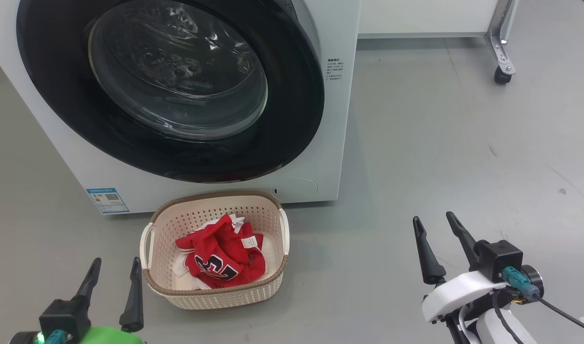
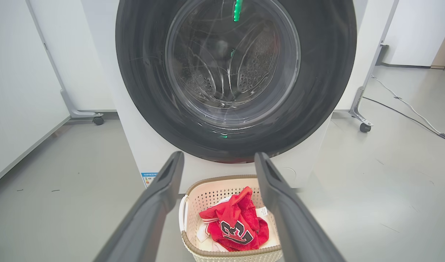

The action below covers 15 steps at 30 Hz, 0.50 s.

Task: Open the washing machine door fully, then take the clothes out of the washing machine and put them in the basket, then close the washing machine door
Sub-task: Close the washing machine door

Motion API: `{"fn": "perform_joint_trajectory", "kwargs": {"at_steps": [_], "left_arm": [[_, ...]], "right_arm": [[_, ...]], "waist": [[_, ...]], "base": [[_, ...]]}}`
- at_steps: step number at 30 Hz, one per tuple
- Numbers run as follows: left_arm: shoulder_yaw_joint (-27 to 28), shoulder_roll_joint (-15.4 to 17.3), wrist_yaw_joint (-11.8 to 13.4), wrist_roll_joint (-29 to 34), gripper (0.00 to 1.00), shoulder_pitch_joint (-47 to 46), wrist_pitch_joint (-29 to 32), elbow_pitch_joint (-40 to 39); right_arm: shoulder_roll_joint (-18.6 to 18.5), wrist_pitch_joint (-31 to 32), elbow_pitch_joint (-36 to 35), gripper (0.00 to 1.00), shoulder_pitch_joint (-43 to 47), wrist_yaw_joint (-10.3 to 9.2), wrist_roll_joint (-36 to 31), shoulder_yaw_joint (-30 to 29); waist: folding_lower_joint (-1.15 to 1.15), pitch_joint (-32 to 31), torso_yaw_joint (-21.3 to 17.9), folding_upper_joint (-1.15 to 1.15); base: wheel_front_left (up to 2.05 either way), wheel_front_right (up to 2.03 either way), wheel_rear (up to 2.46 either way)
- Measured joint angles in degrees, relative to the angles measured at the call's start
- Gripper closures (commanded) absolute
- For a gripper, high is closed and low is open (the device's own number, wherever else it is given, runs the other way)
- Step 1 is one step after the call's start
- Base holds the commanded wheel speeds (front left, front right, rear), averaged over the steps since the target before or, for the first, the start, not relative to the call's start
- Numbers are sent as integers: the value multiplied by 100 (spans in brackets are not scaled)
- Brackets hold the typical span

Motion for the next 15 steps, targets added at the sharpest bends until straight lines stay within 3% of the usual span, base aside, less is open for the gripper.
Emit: {"fn": "perform_joint_trajectory", "kwargs": {"at_steps": [4,5,6,7,15], "left_arm": [[12,-32,5,79,0,1,44,-11],[14,-47,7,80,0,2,45,-11],[14,-58,7,88,0,2,49,-15],[14,-66,7,105,0,2,52,-20],[37,-99,7,142,0,3,93,-58]], "right_arm": [[10,0,0,0,21,15,0,-3],[13,0,0,11,21,15,0,-3],[15,0,0,65,21,16,0,-3],[15,0,0,100,21,16,0,-3],[21,0,-1,100,20,49,0,-20]], "waist": [[0,0,15,0],[0,1,18,0],[0,1,21,0],[0,2,24,0],[0,26,53,0]], "base": [[0,0,0],[0,0,0],[0,0,0],[0,0,0],[0,0,0]]}}
